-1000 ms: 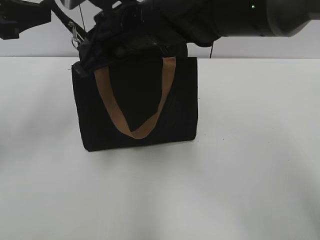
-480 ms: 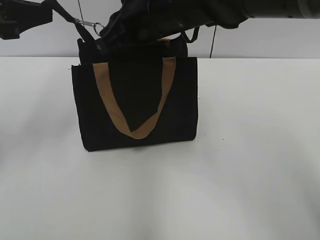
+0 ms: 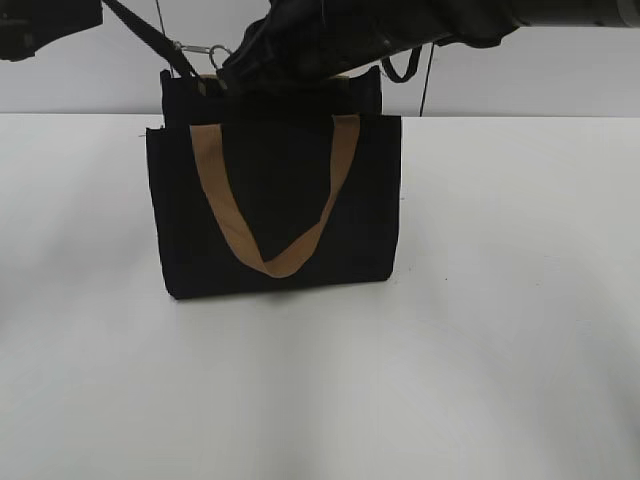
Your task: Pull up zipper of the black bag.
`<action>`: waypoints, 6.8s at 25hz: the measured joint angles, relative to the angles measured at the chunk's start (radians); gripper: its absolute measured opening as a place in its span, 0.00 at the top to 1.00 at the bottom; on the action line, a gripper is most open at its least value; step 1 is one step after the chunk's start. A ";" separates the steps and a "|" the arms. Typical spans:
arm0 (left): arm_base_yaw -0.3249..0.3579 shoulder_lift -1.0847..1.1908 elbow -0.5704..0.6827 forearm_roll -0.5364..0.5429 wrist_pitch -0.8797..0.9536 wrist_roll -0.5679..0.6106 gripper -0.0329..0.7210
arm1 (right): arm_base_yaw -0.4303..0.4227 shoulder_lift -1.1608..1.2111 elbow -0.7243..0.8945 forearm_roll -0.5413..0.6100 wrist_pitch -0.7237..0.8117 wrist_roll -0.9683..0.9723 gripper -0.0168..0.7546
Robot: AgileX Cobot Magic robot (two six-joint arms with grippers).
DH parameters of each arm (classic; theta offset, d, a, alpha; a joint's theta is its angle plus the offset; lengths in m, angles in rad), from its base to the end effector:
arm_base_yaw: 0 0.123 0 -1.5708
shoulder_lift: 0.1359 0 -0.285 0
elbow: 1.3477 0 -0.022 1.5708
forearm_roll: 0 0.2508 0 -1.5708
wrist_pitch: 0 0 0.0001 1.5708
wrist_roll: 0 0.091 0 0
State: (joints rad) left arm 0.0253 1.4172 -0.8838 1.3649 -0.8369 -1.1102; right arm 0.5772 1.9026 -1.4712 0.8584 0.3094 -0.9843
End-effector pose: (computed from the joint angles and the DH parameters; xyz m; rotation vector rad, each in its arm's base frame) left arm 0.2933 -0.0587 0.3057 0.6820 1.6228 -0.5924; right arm 0.3635 0.2618 0.2671 -0.8920 1.9507 0.4982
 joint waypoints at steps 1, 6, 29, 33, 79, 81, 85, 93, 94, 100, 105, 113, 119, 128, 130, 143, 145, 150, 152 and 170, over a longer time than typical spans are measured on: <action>0.000 -0.001 0.000 -0.002 0.000 0.000 0.93 | -0.004 0.000 0.000 0.000 0.002 0.003 1.00; -0.002 -0.003 0.000 -0.043 0.000 0.009 0.93 | -0.006 0.000 0.000 -0.017 0.010 0.016 1.00; -0.003 -0.003 0.000 -0.070 0.032 0.023 0.93 | -0.091 -0.030 0.000 -0.353 0.100 0.352 1.00; -0.003 -0.003 0.000 -0.071 0.036 0.023 0.93 | -0.117 -0.030 0.000 -0.365 0.131 0.355 1.00; -0.002 -0.045 0.000 0.090 0.680 -0.112 0.42 | -0.249 -0.201 0.000 -0.595 0.436 0.452 0.42; -0.002 -0.045 0.000 0.035 0.811 -0.137 0.42 | -0.249 -0.213 0.000 -0.598 0.450 0.452 0.42; -0.007 -0.045 0.000 -0.123 0.921 -0.151 0.42 | -0.249 -0.230 0.000 -0.604 0.463 0.452 0.42; -0.095 0.016 0.000 -0.205 1.049 -0.112 0.42 | -0.249 -0.231 0.000 -0.636 0.555 0.453 0.42; -0.102 0.031 0.000 -0.244 1.088 -0.064 0.42 | -0.249 -0.231 0.000 -0.641 0.571 0.460 0.42; -0.122 0.066 0.000 -0.807 1.206 0.520 0.42 | -0.249 -0.244 0.000 -0.700 0.628 0.546 0.42; -0.148 0.064 -0.014 -1.032 1.283 0.754 0.47 | -0.251 -0.255 0.000 -0.713 0.676 0.664 0.44; -0.150 0.064 -0.143 -1.270 1.607 0.871 0.53 | -0.372 -0.255 0.000 -0.718 0.766 0.875 0.46; -0.151 0.064 -0.255 -1.345 1.791 0.904 0.53 | -0.503 -0.255 0.000 -0.721 0.843 0.886 0.46; -0.151 0.064 -0.409 -1.354 2.017 0.984 0.53 | -0.684 -0.271 0.019 -0.731 0.897 0.830 0.46; -0.151 0.063 -0.409 -1.355 2.040 0.991 0.53 | -0.689 -0.305 0.062 -0.732 0.897 0.828 0.46; -0.151 -0.401 -0.149 -1.352 2.050 1.006 0.53 | -0.684 -0.916 0.521 -0.715 0.903 0.745 0.46; -0.151 -0.501 -0.091 -1.352 2.054 1.006 0.53 | -0.684 -1.054 0.588 -0.714 0.903 0.744 0.46; -0.151 -0.763 0.041 -1.350 2.041 1.006 0.53 | -0.684 -1.390 0.762 -0.709 0.907 0.744 0.46; -0.151 -0.847 0.088 -1.342 2.015 1.006 0.53 | -0.684 -1.522 0.820 -0.709 0.907 0.744 0.46; -0.151 -1.423 0.340 -1.349 1.910 1.084 0.54 | -0.684 -1.911 0.987 -0.706 0.787 0.694 0.46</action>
State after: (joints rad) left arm -0.1259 -0.0060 -0.5442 0.0158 1.0727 -0.0258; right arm -0.1070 -0.0085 -0.4838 0.1526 1.0965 -0.2898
